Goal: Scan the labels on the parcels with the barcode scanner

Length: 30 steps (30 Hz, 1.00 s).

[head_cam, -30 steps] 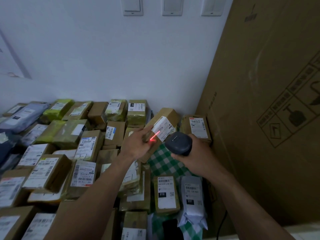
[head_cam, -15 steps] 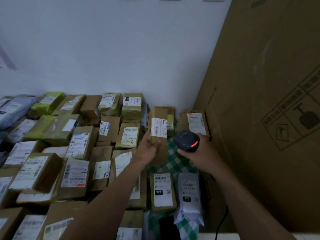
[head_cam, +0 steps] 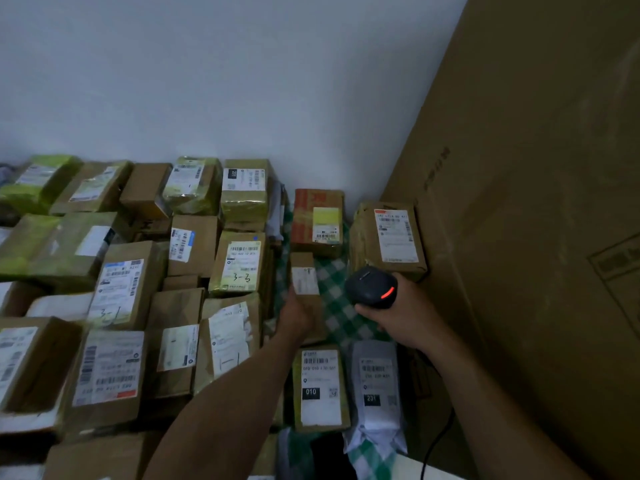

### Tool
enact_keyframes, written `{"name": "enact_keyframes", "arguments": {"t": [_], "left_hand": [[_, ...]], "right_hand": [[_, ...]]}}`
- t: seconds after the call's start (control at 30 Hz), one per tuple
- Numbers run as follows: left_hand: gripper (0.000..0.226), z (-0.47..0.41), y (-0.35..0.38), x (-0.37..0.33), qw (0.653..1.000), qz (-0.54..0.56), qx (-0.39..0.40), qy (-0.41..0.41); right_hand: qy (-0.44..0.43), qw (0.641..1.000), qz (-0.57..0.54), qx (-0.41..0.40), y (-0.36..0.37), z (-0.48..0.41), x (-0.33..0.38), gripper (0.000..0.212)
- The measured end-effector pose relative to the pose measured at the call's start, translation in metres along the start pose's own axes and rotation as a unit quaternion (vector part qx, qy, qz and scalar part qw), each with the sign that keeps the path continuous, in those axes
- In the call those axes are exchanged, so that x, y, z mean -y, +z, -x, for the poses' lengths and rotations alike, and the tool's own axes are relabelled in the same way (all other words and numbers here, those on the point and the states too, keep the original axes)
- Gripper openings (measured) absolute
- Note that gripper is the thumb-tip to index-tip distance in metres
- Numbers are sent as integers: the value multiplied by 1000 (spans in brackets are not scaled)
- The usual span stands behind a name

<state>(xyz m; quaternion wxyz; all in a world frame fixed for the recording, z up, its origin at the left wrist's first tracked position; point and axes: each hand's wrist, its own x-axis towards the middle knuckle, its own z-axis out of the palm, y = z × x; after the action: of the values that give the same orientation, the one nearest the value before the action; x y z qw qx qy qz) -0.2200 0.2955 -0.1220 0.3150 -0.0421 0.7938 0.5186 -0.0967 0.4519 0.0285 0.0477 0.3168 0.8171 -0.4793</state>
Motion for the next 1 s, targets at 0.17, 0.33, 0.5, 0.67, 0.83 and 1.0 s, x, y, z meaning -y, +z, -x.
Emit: {"name": "enact_keyframes", "arguments": {"t": [0.17,0.33,0.5,0.67,0.83,1.0], "left_hand": [[79,-14,12,17,965,-237,1,115],[84,-19,20,23,929,-353,25,107],[73,-13,-2,20,927,-366,15,85],[78,-15,-3,-2,940,-331,20,79],[40,-46,-10,-64,965,-193,1,176],[31,-94,-14,-101,958,-193,10,213]], "right_hand": [[3,1000,-5,0,1,-6,-2,72],[5,1000,-20,12,1,-5,-3,68],[9,999,-32,17,0,-5,-2,67],[16,999,-49,2,-10,-12,7,62],[6,998,-30,-51,-25,-38,22,64],[26,998,-5,-56,-27,-80,30,75]]}}
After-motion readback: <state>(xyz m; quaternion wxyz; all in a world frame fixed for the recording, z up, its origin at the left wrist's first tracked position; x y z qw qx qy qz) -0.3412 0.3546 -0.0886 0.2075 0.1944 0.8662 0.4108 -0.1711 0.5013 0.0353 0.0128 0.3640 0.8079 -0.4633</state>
